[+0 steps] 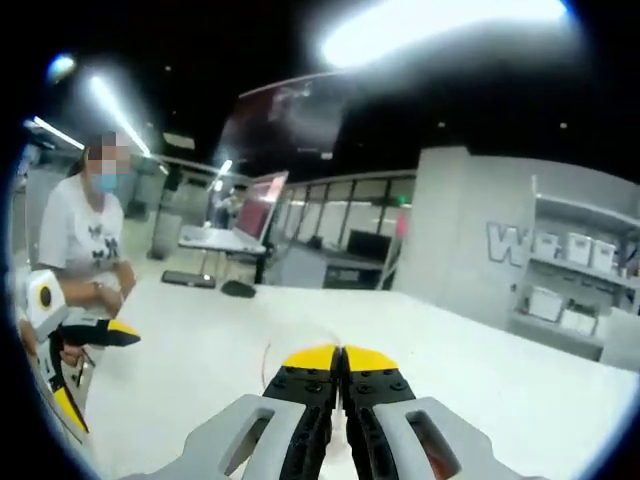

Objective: Open the resealable bag by pulling the two sides of the seal apart until the entire bag opening is separated and visibly accessible.

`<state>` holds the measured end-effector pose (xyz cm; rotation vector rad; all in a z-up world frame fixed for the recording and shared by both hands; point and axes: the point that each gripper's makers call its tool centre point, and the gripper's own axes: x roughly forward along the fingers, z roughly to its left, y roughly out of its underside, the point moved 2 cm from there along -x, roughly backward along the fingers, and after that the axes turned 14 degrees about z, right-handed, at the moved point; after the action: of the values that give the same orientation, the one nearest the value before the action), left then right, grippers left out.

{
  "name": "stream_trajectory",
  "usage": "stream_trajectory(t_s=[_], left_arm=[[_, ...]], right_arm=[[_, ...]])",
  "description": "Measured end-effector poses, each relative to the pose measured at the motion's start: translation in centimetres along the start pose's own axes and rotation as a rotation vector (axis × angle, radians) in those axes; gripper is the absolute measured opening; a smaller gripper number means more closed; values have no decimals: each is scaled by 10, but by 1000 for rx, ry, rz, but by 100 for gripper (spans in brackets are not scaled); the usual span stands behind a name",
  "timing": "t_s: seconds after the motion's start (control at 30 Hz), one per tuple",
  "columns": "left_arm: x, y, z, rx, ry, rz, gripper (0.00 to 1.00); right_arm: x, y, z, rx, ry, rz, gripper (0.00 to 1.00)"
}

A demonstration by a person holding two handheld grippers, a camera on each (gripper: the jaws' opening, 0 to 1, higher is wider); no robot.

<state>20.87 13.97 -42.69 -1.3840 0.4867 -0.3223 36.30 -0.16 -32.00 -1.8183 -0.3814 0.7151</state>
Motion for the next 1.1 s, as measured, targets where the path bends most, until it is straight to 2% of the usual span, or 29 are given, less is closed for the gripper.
stream_trajectory(t_s=[0.53, 0.8, 1.1], left_arm=[[1, 3, 3, -9, -2, 12, 92], [2, 0, 6, -6, -7, 12, 92], [5, 1, 6, -1, -3, 19, 92]], right_arm=[[13, 0, -20, 27, 23, 19, 0], [22, -4, -24, 29, 21, 19, 0], [33, 0, -34, 42, 32, 39, 0]])
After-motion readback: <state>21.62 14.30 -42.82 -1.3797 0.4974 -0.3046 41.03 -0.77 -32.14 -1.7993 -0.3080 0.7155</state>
